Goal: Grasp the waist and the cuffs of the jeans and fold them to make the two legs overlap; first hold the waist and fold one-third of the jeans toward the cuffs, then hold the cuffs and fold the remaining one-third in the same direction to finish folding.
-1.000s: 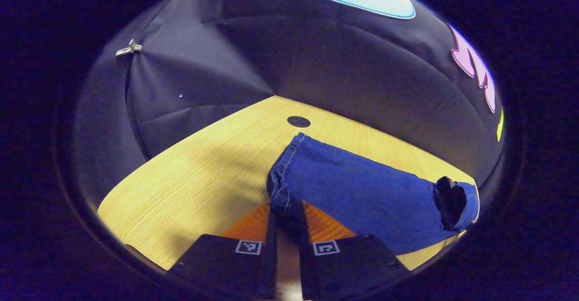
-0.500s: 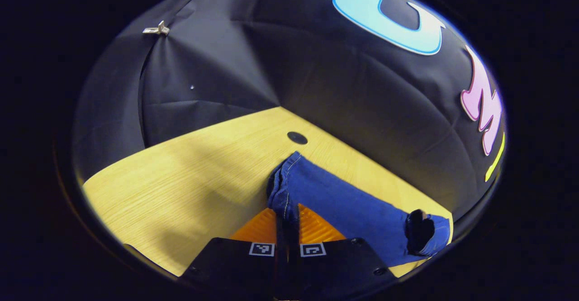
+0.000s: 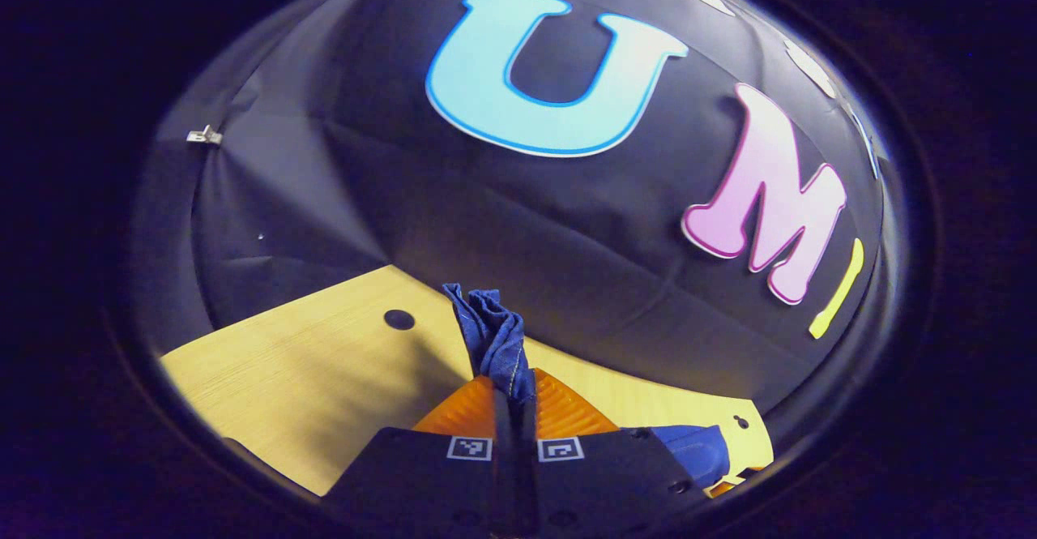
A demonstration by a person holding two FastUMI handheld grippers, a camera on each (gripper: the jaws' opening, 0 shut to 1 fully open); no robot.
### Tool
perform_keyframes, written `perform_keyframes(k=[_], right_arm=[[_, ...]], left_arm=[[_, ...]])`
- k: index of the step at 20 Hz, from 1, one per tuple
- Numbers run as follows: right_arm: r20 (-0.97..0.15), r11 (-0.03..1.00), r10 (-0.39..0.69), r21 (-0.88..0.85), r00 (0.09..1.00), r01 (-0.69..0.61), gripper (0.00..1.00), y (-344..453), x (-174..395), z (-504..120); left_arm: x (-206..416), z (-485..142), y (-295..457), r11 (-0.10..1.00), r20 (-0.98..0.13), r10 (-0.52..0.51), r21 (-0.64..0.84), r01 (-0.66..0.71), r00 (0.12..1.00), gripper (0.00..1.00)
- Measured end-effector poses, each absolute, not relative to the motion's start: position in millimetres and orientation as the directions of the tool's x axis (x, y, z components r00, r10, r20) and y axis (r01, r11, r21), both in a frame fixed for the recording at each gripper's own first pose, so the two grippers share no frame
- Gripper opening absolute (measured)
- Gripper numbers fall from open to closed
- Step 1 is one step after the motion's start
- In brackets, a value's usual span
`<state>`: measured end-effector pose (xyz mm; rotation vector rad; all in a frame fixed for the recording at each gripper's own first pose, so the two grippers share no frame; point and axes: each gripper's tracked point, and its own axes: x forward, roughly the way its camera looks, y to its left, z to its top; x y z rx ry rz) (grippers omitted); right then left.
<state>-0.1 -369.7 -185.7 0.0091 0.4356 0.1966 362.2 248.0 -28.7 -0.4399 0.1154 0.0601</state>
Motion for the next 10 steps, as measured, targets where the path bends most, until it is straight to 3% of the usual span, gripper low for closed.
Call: perform_keyframes(k=[6,10], right_arm=[[-0.41,0.996,0.086,0.034,0.908,-0.078,0.98,-429,-6,-182],[-0.411,1.0,0.001,0.026,0.912,0.011,0.97,-474,-19,-185]], left_arm=[[366,19,91,0.93,-0.062,-0.154,-0.347,0.124,0.986,0.06],[367,-21,-23,0.918,-0.144,-0.281,-0.327,0.223,0.949,0.06]])
